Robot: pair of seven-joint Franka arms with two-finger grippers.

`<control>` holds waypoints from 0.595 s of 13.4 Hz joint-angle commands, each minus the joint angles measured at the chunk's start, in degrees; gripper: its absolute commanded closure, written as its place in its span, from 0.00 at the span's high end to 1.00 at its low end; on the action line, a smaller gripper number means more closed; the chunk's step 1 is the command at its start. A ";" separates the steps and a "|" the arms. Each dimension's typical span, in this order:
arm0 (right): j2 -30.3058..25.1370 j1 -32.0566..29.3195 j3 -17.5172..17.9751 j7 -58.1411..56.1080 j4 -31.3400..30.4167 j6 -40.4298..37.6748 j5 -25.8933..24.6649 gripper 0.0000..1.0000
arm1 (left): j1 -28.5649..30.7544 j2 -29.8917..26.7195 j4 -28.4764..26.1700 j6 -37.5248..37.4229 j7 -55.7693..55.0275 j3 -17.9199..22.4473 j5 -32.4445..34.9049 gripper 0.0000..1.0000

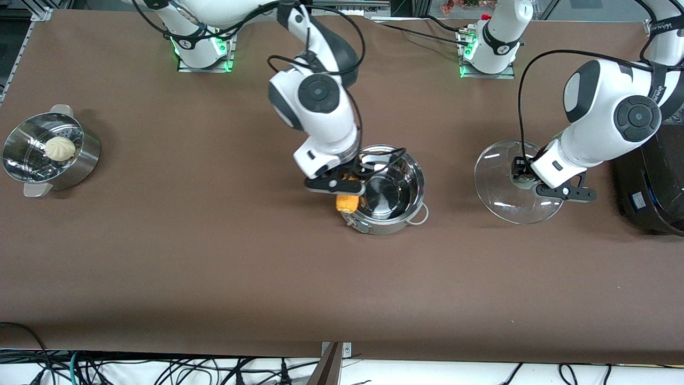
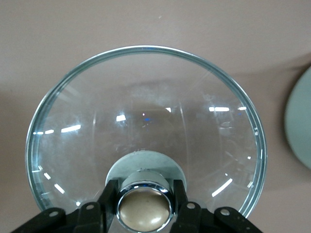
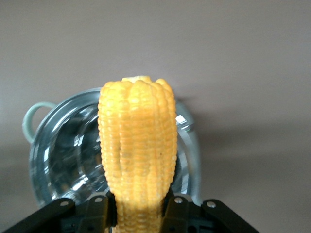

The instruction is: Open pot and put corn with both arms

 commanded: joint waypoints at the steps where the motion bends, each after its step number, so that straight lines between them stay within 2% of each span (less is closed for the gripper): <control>1: 3.02 2.76 -0.99 1.46 3.76 0.51 -2.21 0.00 | 1.03 -3.41 -7.87 8.00 4.72 1.89 -0.97 0.00; 4: 7.23 4.87 -1.33 1.46 7.10 0.51 -2.66 0.00 | 1.74 -2.88 -14.47 17.32 6.84 4.53 -0.97 0.00; 8: 10.67 6.63 -1.43 1.55 9.66 1.83 -2.84 0.00 | 2.97 0.80 -17.38 22.69 6.84 5.23 -2.02 0.00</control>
